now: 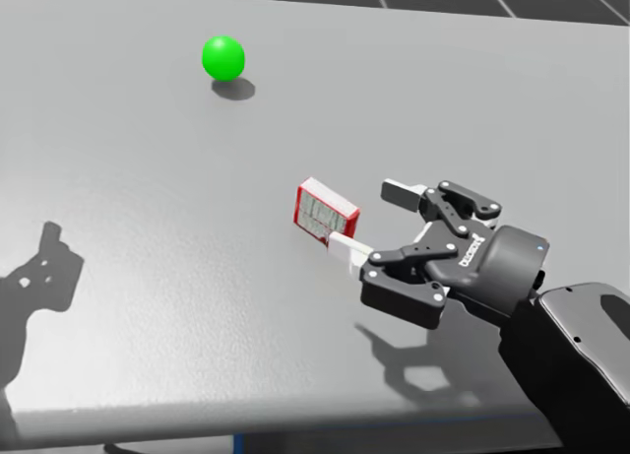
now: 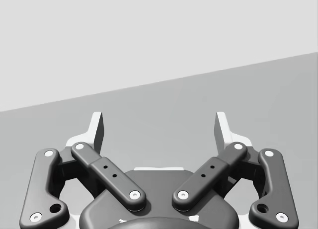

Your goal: Watch the red light. When it turns green, pick up the object.

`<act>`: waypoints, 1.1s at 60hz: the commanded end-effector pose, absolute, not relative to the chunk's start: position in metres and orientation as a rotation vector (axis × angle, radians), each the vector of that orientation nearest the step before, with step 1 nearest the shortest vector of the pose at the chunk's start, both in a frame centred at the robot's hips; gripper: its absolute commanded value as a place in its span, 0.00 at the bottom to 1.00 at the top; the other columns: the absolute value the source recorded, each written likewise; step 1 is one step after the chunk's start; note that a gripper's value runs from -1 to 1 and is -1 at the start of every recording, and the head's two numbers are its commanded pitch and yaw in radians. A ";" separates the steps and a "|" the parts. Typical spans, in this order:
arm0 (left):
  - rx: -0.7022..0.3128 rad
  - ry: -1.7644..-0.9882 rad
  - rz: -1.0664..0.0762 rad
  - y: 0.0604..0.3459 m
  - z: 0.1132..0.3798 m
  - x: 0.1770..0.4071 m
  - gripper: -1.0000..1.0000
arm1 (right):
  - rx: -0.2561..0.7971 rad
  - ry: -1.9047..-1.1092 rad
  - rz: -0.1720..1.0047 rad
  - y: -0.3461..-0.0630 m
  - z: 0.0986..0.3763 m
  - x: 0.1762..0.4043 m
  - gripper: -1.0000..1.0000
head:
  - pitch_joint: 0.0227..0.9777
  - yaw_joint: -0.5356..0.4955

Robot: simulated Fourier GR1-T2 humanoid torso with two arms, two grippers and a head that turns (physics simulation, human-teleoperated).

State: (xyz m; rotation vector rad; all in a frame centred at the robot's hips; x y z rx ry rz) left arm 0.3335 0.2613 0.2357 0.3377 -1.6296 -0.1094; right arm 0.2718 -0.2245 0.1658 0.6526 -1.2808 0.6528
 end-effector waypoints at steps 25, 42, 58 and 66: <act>0.337 -1.628 -0.106 0.262 0.236 0.332 0.00 | 0.581 -1.197 0.672 -0.203 0.137 0.310 0.00 | 0.88 0.39; 0.338 -1.628 -0.103 0.262 0.236 0.332 0.00 | 0.576 -1.179 0.678 -0.194 0.130 0.316 0.00 | 0.88 0.39; 0.340 -1.627 -0.105 0.262 0.236 0.333 0.00 | 0.523 -1.218 0.643 -0.200 0.125 0.315 1.00 | 0.86 0.39; 0.342 -1.627 -0.108 0.262 0.236 0.333 0.00 | 0.519 -1.220 0.634 -0.202 0.125 0.317 1.00 | 0.82 0.39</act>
